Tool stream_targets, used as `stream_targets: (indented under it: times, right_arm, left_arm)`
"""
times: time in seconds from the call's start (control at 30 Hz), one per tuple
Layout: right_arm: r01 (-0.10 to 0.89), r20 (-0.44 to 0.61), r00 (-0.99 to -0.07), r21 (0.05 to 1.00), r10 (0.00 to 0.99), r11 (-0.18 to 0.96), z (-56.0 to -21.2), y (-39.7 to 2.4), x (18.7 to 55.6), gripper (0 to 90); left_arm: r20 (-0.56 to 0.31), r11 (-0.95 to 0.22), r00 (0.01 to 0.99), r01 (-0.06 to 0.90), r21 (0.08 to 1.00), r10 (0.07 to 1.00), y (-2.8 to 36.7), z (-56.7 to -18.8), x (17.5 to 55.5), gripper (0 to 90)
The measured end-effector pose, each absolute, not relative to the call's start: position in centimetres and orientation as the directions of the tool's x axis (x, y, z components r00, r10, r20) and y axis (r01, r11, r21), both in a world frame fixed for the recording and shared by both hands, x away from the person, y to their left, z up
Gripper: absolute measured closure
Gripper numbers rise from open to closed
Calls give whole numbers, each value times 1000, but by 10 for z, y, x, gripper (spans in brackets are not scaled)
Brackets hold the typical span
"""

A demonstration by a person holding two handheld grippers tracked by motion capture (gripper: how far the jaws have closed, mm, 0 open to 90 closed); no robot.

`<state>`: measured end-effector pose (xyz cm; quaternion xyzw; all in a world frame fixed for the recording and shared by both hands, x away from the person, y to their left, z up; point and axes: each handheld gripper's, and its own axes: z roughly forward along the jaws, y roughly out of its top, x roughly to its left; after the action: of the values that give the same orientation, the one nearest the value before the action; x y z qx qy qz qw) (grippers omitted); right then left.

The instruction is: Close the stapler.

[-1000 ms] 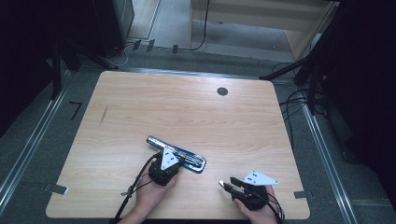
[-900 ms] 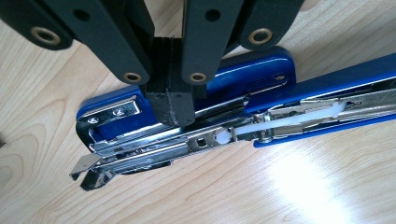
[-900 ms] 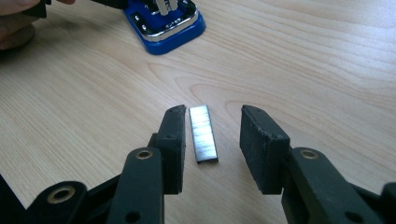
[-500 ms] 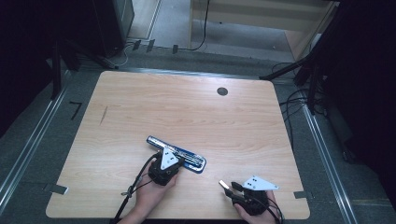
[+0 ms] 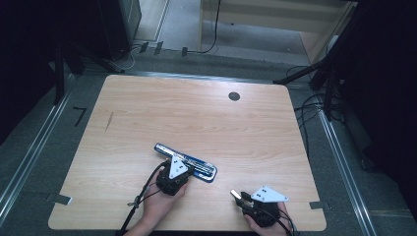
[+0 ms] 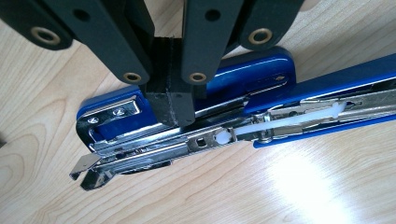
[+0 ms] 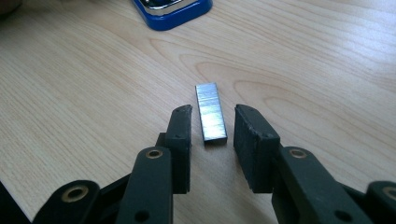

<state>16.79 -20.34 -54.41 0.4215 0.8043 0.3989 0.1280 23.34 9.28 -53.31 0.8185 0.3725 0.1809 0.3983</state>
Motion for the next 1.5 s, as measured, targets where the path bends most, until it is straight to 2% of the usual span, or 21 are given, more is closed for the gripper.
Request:
stream_targets:
  times: [0.1,0.2,0.57,0.83,1.5]
  right_arm:
    - [568,121,-615,753,779,331,-544,-202,168,708]
    - [550,90,-615,761,783,345,-546,-201,167,795]
    - [546,108,-611,775,784,319,-538,-205,168,800]
    - [520,76,-631,780,772,349,-529,-206,173,800]
    - [486,78,-674,795,735,362,-505,-195,191,801]
  left_arm:
    - [-1,-405,657,466,787,754,93,-533,233,900]
    - [-1,-405,657,466,786,754,93,-533,233,900]
    - [-3,-404,657,467,786,754,93,-533,234,900]
    - [-10,-402,658,471,785,753,94,-533,234,900]
    - [-10,-401,657,472,785,754,94,-533,234,900]
